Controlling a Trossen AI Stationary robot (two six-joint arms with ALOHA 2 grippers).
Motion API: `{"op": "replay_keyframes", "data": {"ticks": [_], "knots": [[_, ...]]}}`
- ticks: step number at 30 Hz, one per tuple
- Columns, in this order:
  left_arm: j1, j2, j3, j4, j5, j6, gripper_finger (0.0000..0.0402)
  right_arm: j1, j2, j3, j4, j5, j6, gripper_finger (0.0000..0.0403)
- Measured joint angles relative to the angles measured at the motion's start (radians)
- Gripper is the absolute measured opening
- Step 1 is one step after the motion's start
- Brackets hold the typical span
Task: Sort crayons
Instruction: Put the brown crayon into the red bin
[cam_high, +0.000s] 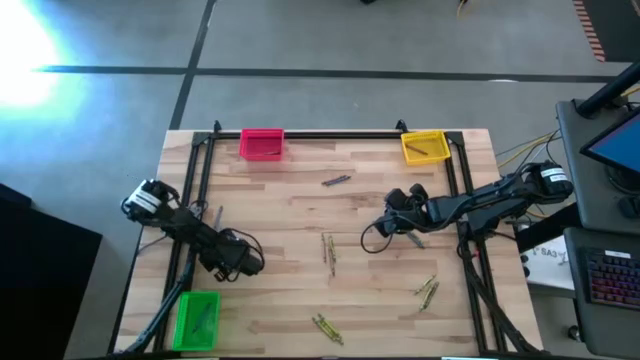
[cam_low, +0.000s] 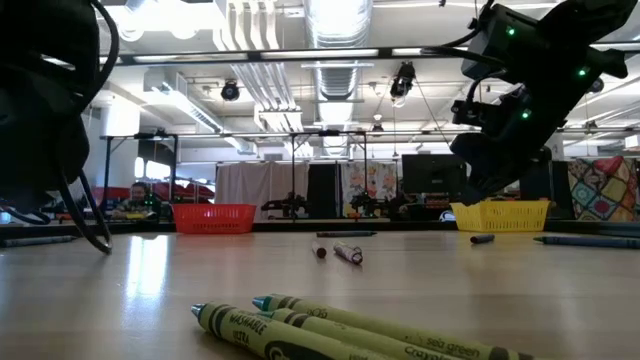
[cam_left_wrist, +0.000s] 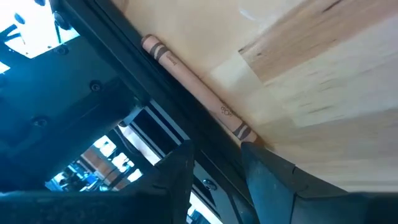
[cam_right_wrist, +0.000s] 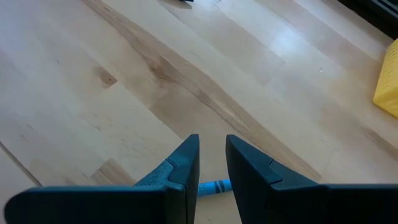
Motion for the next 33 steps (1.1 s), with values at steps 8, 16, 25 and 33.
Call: {"op": "replay_keyframes", "data": {"ticks": [8,16,25,33], "knots": [[0.000,0.022,0.046,0.007,-0.048,0.083,0.0127,0.000,0.000,-0.001,0.000,0.000,-0.002,0.0073],[0.017,-0.013,0.131,-0.083,-0.132,0.140,0.0127,0.000,0.000,-0.001,0.001,0.001,-0.003,0.0073],[0.024,-0.058,0.136,0.054,-0.175,0.141,0.0126,0.000,0.000,-0.001,-0.001,-0.006,-0.004,0.0073],[0.040,-0.074,0.142,0.226,-0.168,0.194,0.0106,0.000,0.000,-0.001,-0.002,-0.009,-0.010,0.0073]]}}
